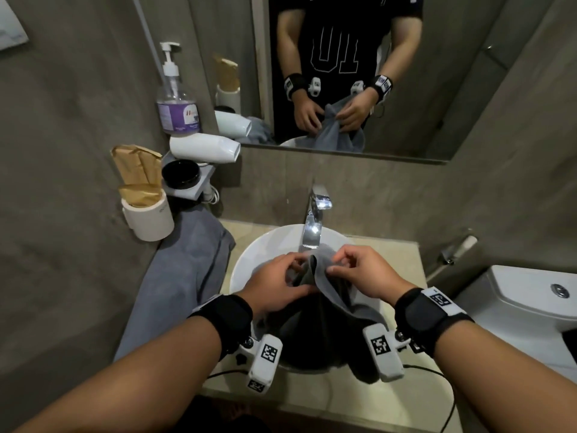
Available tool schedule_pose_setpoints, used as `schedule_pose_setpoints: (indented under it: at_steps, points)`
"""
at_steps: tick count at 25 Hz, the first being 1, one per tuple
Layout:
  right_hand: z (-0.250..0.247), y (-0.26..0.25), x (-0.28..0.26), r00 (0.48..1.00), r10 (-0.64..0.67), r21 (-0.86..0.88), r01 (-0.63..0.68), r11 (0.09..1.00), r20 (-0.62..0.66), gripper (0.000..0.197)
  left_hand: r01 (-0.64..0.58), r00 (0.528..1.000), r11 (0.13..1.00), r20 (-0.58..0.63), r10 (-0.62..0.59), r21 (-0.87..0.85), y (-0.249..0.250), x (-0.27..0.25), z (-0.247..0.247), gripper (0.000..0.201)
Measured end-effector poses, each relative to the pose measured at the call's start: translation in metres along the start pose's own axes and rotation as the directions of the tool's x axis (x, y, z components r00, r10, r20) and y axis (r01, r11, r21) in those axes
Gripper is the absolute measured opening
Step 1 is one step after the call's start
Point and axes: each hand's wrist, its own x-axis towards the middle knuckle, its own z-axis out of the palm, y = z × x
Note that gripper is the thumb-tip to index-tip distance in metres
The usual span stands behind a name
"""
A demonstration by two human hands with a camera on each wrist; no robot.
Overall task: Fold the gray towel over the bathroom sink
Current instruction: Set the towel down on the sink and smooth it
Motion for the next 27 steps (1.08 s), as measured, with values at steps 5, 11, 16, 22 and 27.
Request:
schedule_pose_setpoints:
  at_steps: [5,11,16,22,27]
  points:
    - [0.024,0.023,-0.02,0.995,0.054,-0.014,-0.053,0.999,0.086,0.014,-0.072,0.989,0.997,0.129,0.069,0.018,0.008,-0.002,0.021,0.026]
    - [0.007,0.04,-0.046,0.977,0.093,0.146,-0.122,0.982,0.193,0.069,0.031,0.999,0.997,0.011,-0.032,0.068,0.039,0.022,-0.002,0.012]
    - [-0.002,0.026,-0.059,0.99,0.016,0.01,-0.017,1.0,0.137,0.067,-0.07,0.982,0.997,-0.172,0.072,0.02,0.108,0.059,-0.064,0.015]
    - [-0.03,-0.006,-0.032,0.967,-0.099,-0.067,0.085,0.994,-0.237,0.022,-0.22,0.934,0.96,-0.322,0.157,-0.17,0.141,0.067,-0.127,0.007]
    - [-0.03,0.006,-0.021,0.989,0.115,0.075,-0.109,0.991,-0.091,0.025,0.065,0.998,0.997,-0.017,-0.066,-0.044,0.085,0.037,-0.097,0.055]
